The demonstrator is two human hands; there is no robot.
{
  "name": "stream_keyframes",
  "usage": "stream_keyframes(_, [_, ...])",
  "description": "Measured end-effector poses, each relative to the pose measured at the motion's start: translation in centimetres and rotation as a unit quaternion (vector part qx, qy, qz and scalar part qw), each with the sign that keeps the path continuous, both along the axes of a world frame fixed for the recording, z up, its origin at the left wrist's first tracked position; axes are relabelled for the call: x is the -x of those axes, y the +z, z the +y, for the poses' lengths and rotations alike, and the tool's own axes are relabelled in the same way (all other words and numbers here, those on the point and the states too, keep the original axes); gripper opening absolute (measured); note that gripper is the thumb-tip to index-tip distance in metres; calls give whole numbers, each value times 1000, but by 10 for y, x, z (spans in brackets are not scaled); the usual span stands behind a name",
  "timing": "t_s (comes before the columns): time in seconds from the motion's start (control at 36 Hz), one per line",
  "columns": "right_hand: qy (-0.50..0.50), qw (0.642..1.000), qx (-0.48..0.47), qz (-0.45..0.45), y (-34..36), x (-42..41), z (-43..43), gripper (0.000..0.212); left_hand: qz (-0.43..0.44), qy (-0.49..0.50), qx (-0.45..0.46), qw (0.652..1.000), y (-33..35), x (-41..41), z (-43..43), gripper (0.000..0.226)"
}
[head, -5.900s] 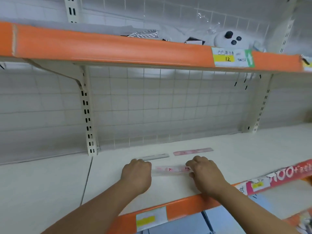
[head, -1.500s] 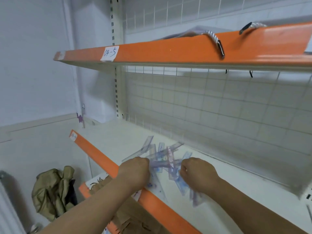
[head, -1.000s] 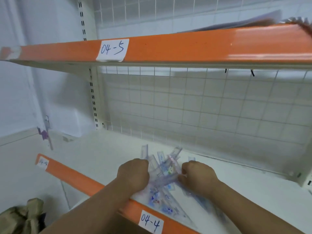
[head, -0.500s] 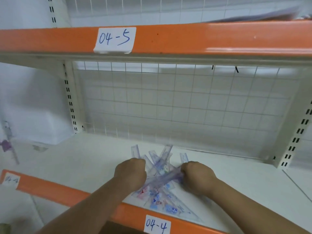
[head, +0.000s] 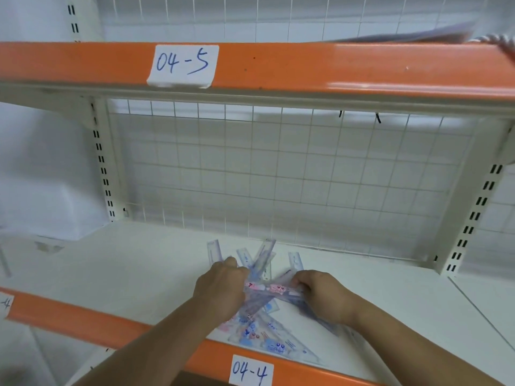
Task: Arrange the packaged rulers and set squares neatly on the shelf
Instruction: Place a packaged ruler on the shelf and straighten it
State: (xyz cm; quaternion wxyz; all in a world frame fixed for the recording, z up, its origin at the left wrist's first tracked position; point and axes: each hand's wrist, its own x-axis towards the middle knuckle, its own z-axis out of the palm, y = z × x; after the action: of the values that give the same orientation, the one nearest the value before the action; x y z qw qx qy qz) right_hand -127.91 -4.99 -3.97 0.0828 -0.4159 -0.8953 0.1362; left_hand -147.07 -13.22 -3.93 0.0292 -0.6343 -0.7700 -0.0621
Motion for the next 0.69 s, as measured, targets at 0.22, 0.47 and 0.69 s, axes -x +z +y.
stream_keyframes(0.22, [31, 997, -35, 56, 4, -4, 1, 42, 27, 5, -40, 999, -1, 7, 1, 27])
stream_keyframes(0.47, [97, 967, -235, -19, -1, 5, 0, 36, 16, 2, -60, 998, 0, 9, 0, 22])
stream_keyframes(0.69, [96, 958, -269, -17, -3, 6, 2, 22, 20, -16, -58, 998, 3, 6, 2, 18])
